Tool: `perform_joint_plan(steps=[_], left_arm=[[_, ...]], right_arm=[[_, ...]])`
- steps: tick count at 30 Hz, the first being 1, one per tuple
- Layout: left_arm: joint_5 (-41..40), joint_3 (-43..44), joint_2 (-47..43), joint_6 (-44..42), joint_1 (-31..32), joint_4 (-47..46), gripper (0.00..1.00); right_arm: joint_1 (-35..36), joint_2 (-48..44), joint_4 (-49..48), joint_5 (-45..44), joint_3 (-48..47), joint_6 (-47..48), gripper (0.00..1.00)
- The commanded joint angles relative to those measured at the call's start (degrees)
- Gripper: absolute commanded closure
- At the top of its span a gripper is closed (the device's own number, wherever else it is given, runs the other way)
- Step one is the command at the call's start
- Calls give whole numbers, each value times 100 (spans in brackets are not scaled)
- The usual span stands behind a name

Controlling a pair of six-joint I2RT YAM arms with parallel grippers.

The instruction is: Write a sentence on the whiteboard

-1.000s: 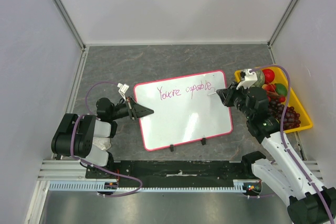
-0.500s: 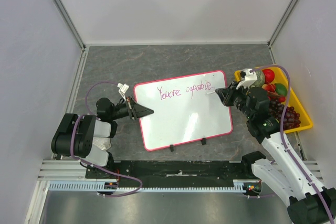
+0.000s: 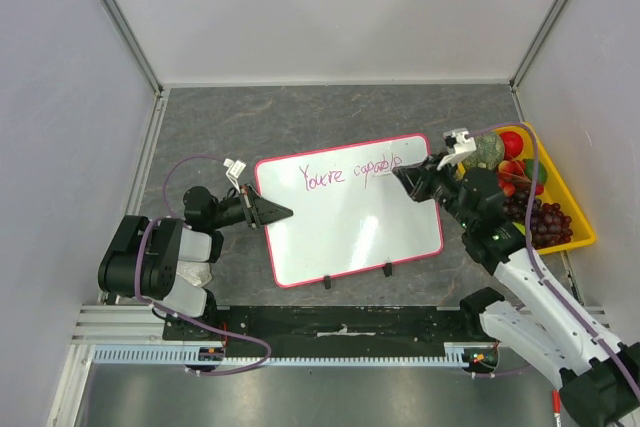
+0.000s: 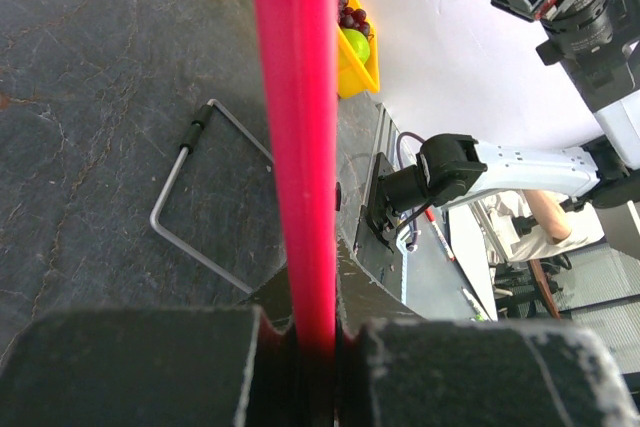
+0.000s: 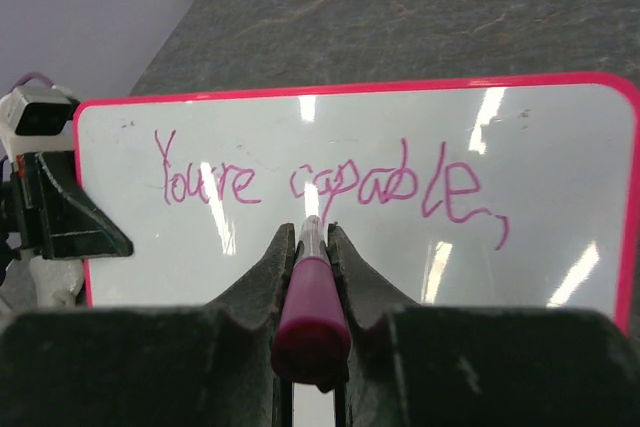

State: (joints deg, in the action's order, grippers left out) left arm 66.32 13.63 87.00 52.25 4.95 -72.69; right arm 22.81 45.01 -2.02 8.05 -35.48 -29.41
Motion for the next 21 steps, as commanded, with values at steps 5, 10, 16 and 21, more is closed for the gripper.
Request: perform_joint_plan(steps=[5,10,16,21], left_arm=[[21,-71,98,-444,15,-97,98],[21,-62,106,-444,15,-97,98],[21,-62,124,-435,15,-105,98],[30,-71,115,-435,15,-123,98]], right_arm=[[1418,631,-694,-962,-468,-47,100],[2016,903,-879,-1332,-582,-21,100],[2956,1193,-1090,-2069,-705,75,100],[3738,1510,-1169,-3010,-846,357,100]])
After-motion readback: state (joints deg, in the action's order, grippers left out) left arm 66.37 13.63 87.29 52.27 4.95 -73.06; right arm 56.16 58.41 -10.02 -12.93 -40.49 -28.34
